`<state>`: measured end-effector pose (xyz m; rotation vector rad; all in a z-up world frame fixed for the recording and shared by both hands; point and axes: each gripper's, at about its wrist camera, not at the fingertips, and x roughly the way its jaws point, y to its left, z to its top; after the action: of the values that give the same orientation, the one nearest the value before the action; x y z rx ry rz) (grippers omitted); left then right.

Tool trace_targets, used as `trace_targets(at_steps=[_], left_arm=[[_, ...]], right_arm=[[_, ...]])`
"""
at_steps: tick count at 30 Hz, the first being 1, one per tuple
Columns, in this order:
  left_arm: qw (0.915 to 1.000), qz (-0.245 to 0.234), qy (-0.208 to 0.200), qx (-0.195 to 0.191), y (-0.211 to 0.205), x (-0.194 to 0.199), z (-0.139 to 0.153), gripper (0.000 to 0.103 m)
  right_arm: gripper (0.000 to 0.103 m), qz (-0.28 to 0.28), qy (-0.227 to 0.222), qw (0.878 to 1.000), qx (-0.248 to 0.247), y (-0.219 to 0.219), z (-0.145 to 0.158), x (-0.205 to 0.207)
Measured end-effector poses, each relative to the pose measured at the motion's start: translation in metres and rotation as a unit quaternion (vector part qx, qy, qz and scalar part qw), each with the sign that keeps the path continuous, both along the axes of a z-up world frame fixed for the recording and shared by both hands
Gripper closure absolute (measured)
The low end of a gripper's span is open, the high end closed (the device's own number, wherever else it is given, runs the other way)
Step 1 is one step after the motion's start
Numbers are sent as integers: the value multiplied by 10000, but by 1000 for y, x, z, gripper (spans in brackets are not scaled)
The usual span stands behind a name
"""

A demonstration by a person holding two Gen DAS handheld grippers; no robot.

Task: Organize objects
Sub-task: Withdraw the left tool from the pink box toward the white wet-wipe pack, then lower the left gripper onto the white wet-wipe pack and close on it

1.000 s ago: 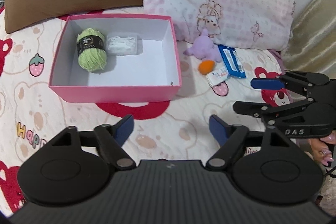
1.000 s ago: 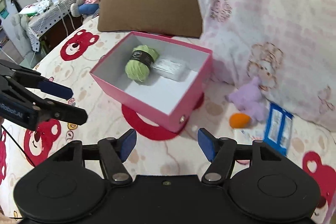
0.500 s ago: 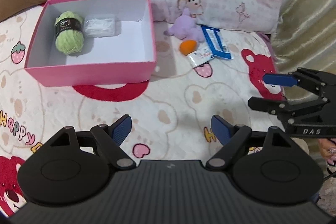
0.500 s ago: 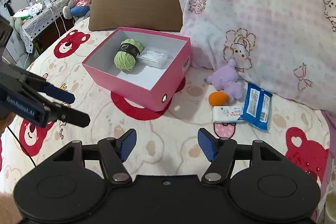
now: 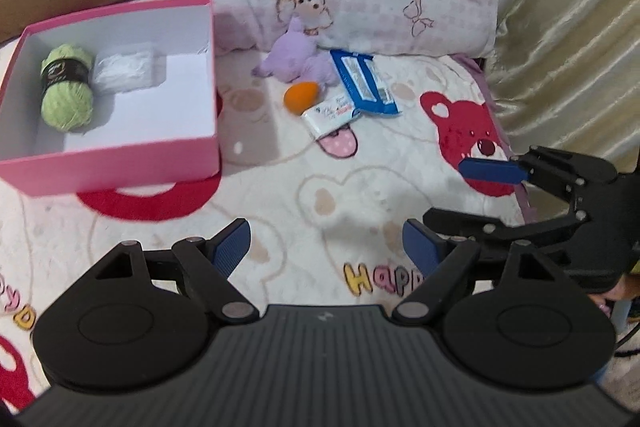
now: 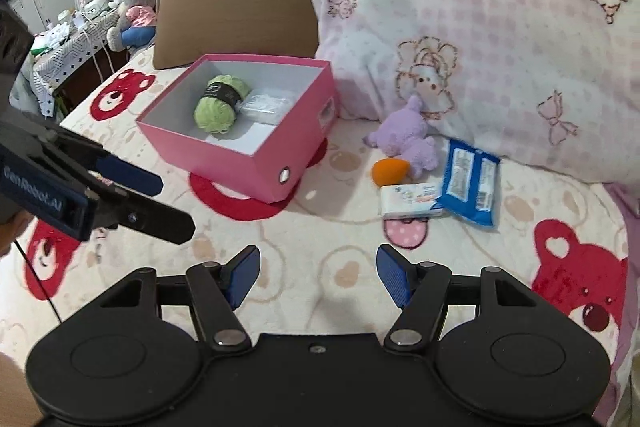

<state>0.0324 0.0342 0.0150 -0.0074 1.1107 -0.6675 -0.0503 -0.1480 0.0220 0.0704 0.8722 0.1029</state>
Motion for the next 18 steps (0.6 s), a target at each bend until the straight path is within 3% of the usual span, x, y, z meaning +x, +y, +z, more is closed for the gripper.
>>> trace_targets(at_steps=[9,12,18], left_arm=[[9997,33,-160,-168,-30,16,-24,20],[9995,80,-142,-275,-37,22,-34,20],[9983,169,-493,-250,-56,31,-50,20]], right_arm=[[34,-188,-541,9983,110,-26,-35,3],[34,-276,-601,9978,100,-32,-46,9],[33,-273,-626,9977,15,-40,-70,26]])
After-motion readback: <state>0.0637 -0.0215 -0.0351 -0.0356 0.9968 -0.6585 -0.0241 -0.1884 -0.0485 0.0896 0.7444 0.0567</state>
